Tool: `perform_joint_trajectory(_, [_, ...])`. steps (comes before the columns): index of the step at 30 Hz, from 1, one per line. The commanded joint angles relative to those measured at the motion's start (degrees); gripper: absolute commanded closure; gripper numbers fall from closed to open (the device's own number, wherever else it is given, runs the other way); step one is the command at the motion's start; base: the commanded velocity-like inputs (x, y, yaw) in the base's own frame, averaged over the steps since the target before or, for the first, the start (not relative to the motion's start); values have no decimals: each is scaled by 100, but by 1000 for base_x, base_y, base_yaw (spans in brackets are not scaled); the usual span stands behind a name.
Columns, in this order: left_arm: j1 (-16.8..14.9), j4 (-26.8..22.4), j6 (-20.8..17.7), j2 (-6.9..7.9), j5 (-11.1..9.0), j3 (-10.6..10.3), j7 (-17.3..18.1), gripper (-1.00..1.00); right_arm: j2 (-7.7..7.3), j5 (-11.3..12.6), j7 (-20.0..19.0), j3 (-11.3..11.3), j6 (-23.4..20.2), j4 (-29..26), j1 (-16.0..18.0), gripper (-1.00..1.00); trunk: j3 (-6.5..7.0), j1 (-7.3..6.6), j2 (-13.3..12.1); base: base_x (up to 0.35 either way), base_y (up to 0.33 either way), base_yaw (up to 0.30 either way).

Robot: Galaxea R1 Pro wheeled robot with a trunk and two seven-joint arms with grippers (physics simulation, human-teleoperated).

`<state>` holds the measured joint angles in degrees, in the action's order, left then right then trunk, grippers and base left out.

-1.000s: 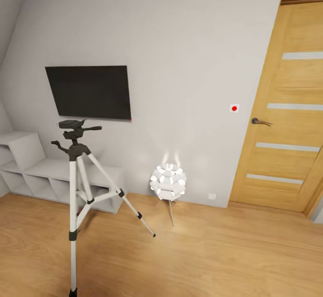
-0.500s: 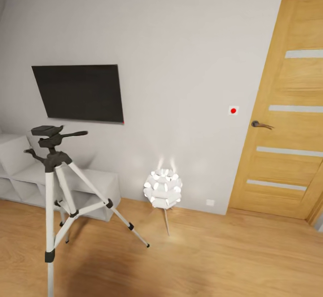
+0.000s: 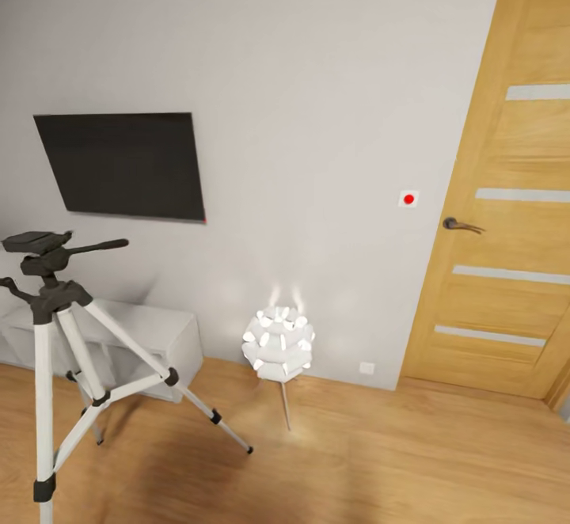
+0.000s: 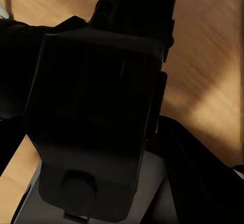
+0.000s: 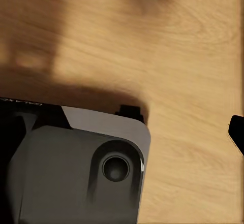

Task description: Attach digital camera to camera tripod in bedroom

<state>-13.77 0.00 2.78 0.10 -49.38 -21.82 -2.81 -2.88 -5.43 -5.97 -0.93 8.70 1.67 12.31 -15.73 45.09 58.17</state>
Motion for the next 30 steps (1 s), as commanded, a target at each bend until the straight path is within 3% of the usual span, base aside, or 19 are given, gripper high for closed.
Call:
perform_joint_trajectory(1, [-3,0,12,-1,-28,-50,-9,100,-2,-55,-1,-4,35,18,8,-100,-7,2,5,167,-114,0])
perform_joint_trajectory(30, [-3,0,18,2,-28,-48,0,100,-2,-55,-1,-4,35,18,8,-100,-7,2,5,60,-36,0])
